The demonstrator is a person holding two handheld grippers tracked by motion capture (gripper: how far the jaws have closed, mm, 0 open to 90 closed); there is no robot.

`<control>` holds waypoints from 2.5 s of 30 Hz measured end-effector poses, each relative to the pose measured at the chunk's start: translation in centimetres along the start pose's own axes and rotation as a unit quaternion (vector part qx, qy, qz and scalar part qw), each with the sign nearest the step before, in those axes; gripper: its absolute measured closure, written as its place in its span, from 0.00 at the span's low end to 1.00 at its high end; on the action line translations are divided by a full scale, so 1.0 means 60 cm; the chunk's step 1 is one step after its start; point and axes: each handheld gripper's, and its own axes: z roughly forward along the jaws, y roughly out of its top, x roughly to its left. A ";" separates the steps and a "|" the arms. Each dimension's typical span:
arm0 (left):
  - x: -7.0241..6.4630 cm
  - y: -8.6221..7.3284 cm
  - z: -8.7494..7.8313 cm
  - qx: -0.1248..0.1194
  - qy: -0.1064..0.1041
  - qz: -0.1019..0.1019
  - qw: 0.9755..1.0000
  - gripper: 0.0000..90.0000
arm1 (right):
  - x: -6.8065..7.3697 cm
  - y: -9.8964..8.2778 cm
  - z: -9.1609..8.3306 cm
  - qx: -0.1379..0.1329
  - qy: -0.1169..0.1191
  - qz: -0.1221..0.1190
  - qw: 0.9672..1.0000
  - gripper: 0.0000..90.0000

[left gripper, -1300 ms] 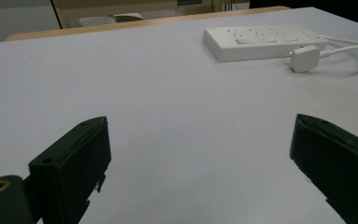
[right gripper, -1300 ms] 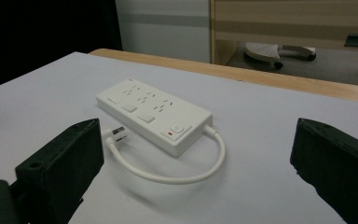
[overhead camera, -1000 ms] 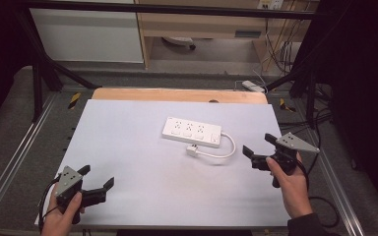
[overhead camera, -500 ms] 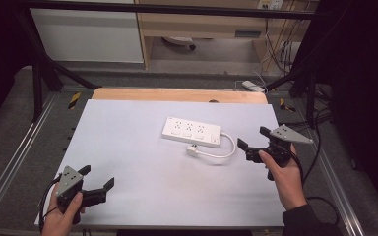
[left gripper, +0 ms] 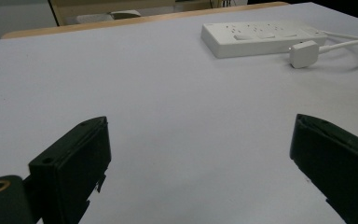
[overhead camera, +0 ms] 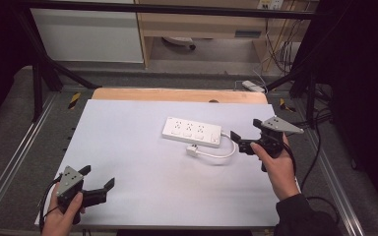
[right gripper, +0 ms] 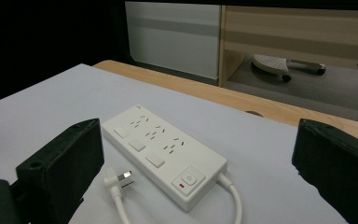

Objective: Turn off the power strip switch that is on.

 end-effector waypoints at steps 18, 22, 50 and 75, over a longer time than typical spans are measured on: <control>-0.003 0.001 0.004 0.003 -0.003 0.005 1.000 0.06 | 0.012 0.018 0.035 0.004 0.007 -0.003 1.000 0.05; -0.001 0.004 0.005 0.000 -0.003 0.002 1.000 0.06 | 0.014 0.020 0.046 0.007 0.008 -0.002 1.000 0.05; 0.005 0.007 0.008 -0.004 0.007 -0.006 1.000 0.06 | 0.051 0.049 0.132 0.022 0.032 -0.013 0.999 0.11; 0.006 0.005 0.006 -0.005 0.002 -0.006 1.000 0.06 | 0.075 0.048 0.212 0.025 0.027 -0.007 0.999 0.20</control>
